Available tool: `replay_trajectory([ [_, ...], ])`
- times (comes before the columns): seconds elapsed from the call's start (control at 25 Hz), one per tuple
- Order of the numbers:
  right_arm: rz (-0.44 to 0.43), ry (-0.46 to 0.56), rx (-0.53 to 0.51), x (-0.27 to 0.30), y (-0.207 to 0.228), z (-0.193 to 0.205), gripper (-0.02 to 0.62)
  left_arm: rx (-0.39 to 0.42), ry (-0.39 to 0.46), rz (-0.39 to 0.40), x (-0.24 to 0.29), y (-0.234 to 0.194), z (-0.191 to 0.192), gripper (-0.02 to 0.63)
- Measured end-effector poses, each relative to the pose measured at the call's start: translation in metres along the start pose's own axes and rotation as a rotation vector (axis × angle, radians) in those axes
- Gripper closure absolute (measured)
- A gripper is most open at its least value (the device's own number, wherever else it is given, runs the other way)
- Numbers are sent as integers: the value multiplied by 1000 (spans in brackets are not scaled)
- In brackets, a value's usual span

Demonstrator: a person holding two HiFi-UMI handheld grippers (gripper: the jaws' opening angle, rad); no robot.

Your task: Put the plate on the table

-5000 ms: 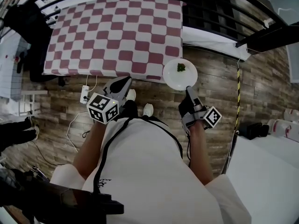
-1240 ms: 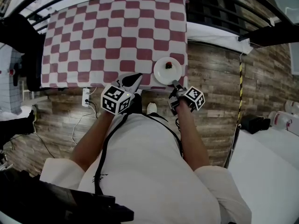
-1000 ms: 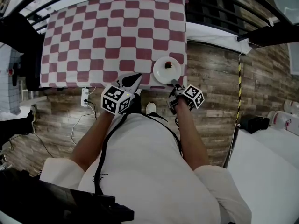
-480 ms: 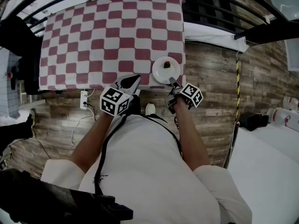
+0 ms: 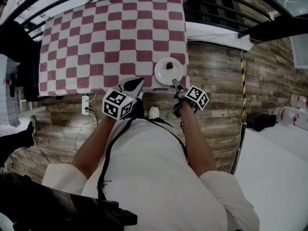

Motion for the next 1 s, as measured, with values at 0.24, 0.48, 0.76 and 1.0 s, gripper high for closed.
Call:
replay_trajectory([
  [0.24, -56, 17, -13, -17, -3, -1, 430, 11, 13, 6, -1, 14, -3, 598],
  [0.48, -136, 22, -69, -41, -12, -2, 545, 7, 42, -6, -7, 35, -3, 598],
  [0.76, -258, -3, -185, -76, -30, 4, 589, -1, 68, -27, -24, 60, 7, 598],
  [1.0, -320, 3, -368, -117, -50, 4, 589, -12, 101, -55, -39, 83, 11, 598],
])
Point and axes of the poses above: the fingertips, and each gripper's own axes: x forward along the fingers, y to its right, z out of its underside, the point moved 5 cm from there along -x, backward along the fingers, and after that the axes turned 7 degrees about -z, right-handed, at the moved point
